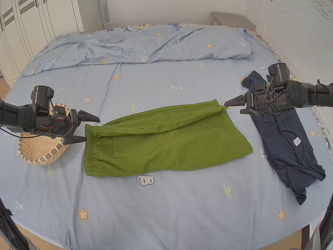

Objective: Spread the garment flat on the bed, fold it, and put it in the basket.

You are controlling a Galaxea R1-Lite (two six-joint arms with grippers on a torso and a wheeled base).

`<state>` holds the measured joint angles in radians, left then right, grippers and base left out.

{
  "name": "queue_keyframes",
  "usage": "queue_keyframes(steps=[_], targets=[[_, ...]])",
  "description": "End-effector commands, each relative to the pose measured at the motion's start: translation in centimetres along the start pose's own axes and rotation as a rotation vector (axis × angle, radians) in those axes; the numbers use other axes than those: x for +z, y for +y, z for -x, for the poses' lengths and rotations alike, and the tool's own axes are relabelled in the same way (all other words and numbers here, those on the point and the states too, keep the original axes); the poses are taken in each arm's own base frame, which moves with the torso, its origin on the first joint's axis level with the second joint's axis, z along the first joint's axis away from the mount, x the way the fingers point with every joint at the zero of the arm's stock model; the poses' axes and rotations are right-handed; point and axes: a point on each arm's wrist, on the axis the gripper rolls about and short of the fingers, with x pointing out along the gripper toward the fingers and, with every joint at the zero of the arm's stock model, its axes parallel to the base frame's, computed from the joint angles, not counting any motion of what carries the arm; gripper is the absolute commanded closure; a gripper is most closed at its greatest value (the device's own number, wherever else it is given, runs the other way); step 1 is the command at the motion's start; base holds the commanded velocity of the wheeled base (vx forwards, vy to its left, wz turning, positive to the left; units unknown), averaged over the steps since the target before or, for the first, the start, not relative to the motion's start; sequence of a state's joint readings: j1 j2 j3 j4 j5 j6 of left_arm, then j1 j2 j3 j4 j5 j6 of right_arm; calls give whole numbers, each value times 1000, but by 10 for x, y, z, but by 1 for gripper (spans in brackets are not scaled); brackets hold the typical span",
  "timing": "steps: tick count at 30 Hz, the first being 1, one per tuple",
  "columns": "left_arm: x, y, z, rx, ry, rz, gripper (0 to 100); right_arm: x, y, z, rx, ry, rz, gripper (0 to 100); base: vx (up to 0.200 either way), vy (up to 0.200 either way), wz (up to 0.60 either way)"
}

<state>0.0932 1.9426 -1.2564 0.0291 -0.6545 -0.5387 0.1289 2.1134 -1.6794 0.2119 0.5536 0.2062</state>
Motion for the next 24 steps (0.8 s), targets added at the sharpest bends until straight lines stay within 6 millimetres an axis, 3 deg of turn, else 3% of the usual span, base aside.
queue_keyframes(steps=[1, 4, 7, 8, 12, 13, 16, 24], targets=[[-6, -25, -5, -50, 7, -35, 0, -20, 12, 35, 0, -35, 7, 0, 0, 0, 0], [-8, -28, -18, -73, 4, -40, 0, -38, 12, 54, -6, -70, -18, 0, 0, 0, 0], [-8, -28, -21, -76, 4, -37, 0, -44, 12, 58, -5, -76, -31, 0, 0, 0, 0], [-5, -21, -33, -76, 0, -33, 0, -56, 10, 70, 23, -114, -44, 0, 0, 0, 0], [-1, -15, -47, -82, -9, -33, 0, -58, 13, 78, 42, -158, -38, 0, 0, 0, 0], [5, -12, -58, -82, -34, -12, 0, -56, 26, 95, 64, -198, -33, 0, 0, 0, 0], [13, -2, -75, -61, -78, -5, 0, -55, 39, 111, 81, -231, -21, 0, 0, 0, 0], [39, -5, -82, -95, -233, 39, 0, -59, 50, 124, 95, -255, 4, 0, 0, 0, 0]])
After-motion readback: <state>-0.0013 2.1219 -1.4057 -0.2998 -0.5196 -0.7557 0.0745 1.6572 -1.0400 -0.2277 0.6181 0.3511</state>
